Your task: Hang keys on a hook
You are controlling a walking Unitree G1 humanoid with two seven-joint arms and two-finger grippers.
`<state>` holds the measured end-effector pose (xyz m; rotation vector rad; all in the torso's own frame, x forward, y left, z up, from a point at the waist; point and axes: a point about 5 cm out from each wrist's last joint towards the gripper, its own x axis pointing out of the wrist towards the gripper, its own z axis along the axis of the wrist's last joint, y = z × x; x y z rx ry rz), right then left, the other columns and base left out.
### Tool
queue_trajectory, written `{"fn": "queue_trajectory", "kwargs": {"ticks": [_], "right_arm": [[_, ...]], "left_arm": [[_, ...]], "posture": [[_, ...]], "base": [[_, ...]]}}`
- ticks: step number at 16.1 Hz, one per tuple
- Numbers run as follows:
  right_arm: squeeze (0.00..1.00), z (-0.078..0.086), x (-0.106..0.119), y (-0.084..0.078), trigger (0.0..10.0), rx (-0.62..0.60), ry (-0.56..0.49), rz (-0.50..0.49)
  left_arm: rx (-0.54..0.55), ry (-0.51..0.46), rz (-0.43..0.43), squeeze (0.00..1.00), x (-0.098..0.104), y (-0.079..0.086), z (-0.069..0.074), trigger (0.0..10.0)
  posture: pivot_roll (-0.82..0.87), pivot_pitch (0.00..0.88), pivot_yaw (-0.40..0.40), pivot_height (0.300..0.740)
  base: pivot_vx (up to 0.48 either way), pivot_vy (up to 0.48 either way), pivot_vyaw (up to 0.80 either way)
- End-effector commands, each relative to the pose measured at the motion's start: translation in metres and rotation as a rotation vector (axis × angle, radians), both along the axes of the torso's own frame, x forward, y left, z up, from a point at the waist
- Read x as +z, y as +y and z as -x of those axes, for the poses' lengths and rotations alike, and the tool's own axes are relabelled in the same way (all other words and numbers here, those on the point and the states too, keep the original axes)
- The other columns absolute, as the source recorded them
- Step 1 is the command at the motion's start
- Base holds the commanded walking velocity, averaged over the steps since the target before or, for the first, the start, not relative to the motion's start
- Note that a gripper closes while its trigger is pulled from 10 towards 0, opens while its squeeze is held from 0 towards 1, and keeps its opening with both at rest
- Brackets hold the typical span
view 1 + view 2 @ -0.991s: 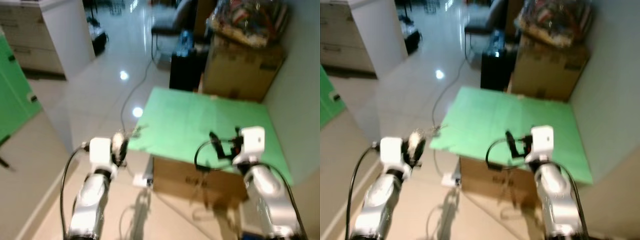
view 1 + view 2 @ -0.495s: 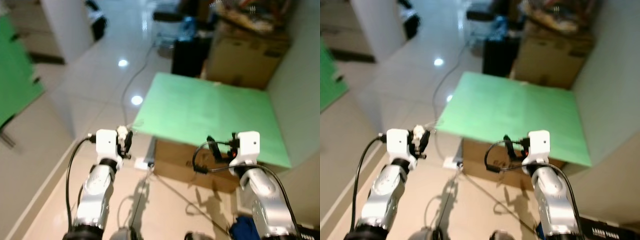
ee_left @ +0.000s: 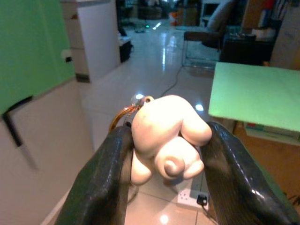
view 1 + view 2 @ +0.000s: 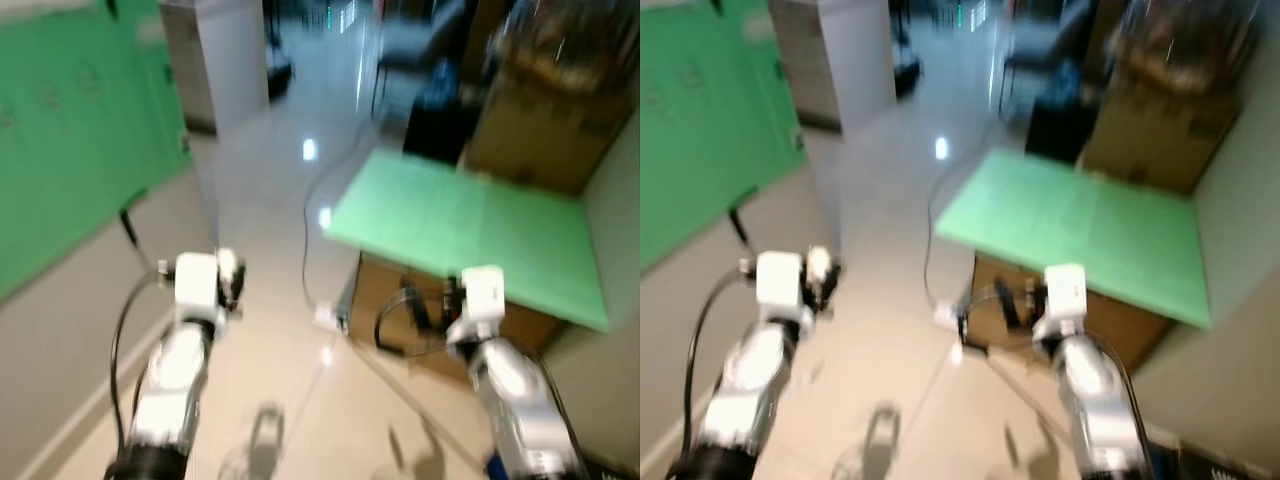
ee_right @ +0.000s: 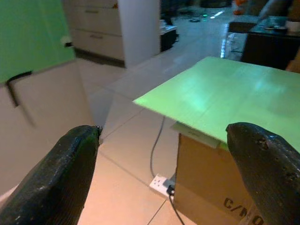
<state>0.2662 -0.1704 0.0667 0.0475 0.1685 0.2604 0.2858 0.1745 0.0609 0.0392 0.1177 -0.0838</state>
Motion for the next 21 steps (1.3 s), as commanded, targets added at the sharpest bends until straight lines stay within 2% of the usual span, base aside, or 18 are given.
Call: {"fn": "queue_trajectory", "kwargs": {"ticks": [1, 4, 7, 9, 13, 15, 16, 18, 19, 20, 21], "right_arm": [[0.0, 0.0, -0.001, -0.006, 10.0, 0.003, 0.007, 0.003], [0.0, -0.001, -0.005, -0.008, 10.0, 0.009, 0.018, 0.02], [0.0, -0.002, -0.008, -0.002, 10.0, 0.031, 0.023, 0.029], [0.0, -0.004, -0.011, 0.002, 10.0, 0.026, 0.021, 0.073], [0.0, -0.006, -0.009, 0.001, 10.0, 0.03, 0.003, 0.047], [0.0, -0.009, -0.006, 0.001, 10.0, 0.092, -0.001, 0.086], [0.0, -0.01, -0.006, 0.002, 10.0, 0.111, 0.0, 0.107], [0.0, -0.014, 0.002, 0.0, 10.0, 0.226, 0.01, 0.158], [0.0, -0.015, 0.005, -0.001, 10.0, 0.262, 0.008, 0.164], [0.0, -0.016, 0.016, -0.005, 10.0, 0.327, -0.016, 0.167], [0.0, -0.016, 0.029, -0.006, 10.0, 0.407, -0.038, 0.158]], "left_arm": [[0.002, 0.01, -0.015, 0.0, -0.003, -0.002, 0.002, 10.0], [0.069, 0.035, 0.015, 0.0, -0.008, 0.01, 0.001, 10.0], [0.064, 0.025, -0.016, 0.0, -0.008, 0.013, 0.001, 10.0], [0.063, 0.019, -0.011, 0.0, -0.007, 0.013, 0.0, 10.0], [0.035, -0.005, -0.058, 0.0, -0.003, 0.019, -0.005, 10.0], [-0.057, -0.04, -0.139, 0.0, 0.005, 0.024, -0.014, 10.0], [-0.086, -0.041, -0.147, 0.0, 0.007, 0.024, -0.016, 10.0], [-0.303, 0.006, -0.219, 0.0, 0.019, 0.023, -0.032, 10.0], [-0.361, 0.037, -0.23, 0.0, 0.021, 0.024, -0.035, 10.0], [-0.486, 0.101, -0.273, 0.0, 0.022, 0.024, -0.038, 10.0], [-0.548, 0.099, -0.32, 0.0, 0.029, 0.024, -0.044, 10.0]], "posture": [[-0.04, 0.0, 0.019, 0.74], [-0.03, 0.0, 0.011, 0.74], [-0.01, 0.0, 0.005, 0.74], [-0.01, 0.0, 0.005, 0.74], [-0.01, 0.0, 0.006, 0.74], [-0.01, 0.0, 0.003, 0.74], [-0.01, 0.0, 0.003, 0.74], [-0.01, 0.0, 0.002, 0.74], [-0.01, 0.0, 0.001, 0.74], [-0.01, 0.0, 0.001, 0.74], [-0.02, 0.0, 0.002, 0.74]], "base": [[0.0, 0.0, 0.0], [0.0, 0.0, 0.0], [0.0, 0.0, 0.0], [0.0, 0.0, 0.0], [0.0, 0.0, 0.47], [0.0, 0.0, 0.56], [0.0, 0.0, 0.54], [0.0, 0.0, 0.0], [0.0, 0.0, 0.0], [0.0, 0.0, 0.0], [0.0, 0.0, 0.0]]}}
